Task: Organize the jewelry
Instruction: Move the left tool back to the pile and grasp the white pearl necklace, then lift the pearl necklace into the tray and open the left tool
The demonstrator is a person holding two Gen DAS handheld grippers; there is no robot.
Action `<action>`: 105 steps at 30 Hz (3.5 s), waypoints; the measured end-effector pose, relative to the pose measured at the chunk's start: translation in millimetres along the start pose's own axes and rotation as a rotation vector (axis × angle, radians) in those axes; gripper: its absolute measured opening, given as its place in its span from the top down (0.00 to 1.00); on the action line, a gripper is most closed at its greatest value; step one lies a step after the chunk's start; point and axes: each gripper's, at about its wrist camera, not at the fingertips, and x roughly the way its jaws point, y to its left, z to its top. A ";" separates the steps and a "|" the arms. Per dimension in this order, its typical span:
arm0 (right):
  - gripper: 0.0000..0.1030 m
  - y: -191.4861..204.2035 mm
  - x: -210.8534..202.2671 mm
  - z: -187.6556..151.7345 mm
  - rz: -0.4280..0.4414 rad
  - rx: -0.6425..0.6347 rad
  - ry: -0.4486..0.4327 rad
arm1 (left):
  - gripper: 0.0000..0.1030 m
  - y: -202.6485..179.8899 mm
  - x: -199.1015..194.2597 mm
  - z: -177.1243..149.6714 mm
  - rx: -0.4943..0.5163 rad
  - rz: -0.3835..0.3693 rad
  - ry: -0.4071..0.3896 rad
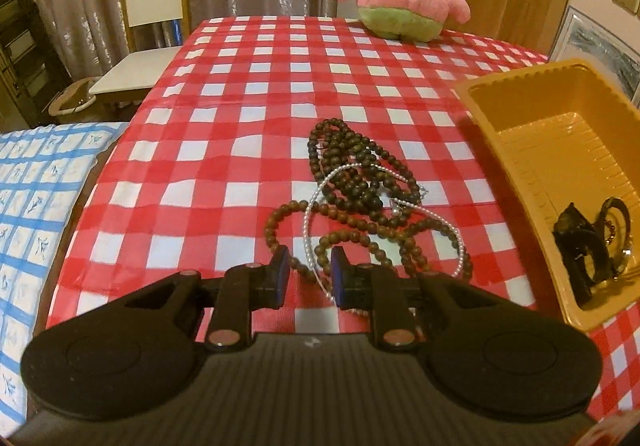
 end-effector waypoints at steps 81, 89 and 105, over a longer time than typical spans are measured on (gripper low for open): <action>0.97 -0.3 1.2 5.9 0.021 0.002 -0.024 | 0.98 -129.2 -84.7 140.6 0.124 -0.436 -0.332; 0.97 -0.7 0.8 5.2 0.022 0.008 -0.021 | 0.98 -152.3 -10.5 97.9 0.053 -0.486 -0.089; 0.97 -0.6 2.9 4.2 0.019 0.012 -0.009 | 0.79 -164.2 8.9 58.4 0.045 -0.521 0.041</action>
